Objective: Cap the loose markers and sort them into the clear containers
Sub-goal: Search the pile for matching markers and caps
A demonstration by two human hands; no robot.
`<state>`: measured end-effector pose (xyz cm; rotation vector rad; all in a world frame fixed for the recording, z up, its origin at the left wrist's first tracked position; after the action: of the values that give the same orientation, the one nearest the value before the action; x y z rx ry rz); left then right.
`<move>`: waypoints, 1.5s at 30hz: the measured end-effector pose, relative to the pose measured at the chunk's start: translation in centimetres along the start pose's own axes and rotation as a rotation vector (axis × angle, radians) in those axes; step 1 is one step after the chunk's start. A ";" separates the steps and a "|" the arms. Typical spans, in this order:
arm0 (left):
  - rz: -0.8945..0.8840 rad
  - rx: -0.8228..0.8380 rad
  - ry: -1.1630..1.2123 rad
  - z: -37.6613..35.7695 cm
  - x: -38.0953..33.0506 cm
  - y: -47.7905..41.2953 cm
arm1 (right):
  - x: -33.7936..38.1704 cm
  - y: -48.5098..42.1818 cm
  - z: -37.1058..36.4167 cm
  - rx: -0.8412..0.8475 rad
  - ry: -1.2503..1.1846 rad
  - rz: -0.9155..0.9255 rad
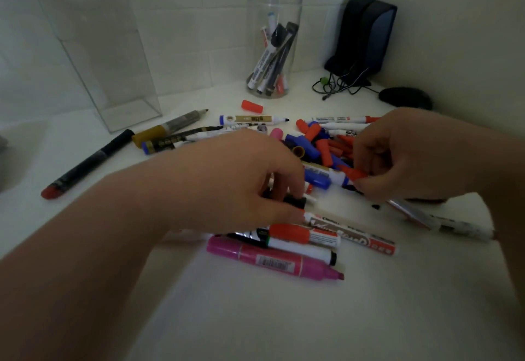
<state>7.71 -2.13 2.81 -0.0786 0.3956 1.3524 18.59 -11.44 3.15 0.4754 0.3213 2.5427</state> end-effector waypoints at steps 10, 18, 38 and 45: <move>0.002 0.167 -0.004 -2.4 0.0 -0.9 | 0.3 0.4 0.6 -0.041 -0.019 0.054; -0.023 0.141 0.006 -2.2 0.0 -1.0 | 0.4 0.5 1.2 -0.101 -0.075 0.101; 0.371 -0.345 -0.102 -2.8 -2.9 7.9 | 0.6 0.5 1.7 -0.201 -0.043 0.167; 0.387 -0.466 -0.230 -3.8 -3.6 6.4 | 0.5 0.6 1.9 -0.215 -0.046 0.173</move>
<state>0.06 -5.12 1.52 -0.2395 -0.1132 1.7960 18.64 -11.44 5.26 0.4966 -0.0127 2.6891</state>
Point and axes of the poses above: each hand's wrist, its own y-axis away from the middle knuckle, its own z-axis out of the back of the hand, x = y × z, the point moved 10 cm from there along -y, towards the middle knuckle, and after that the axes turned 12 degrees about x, right-handed, at the moved point
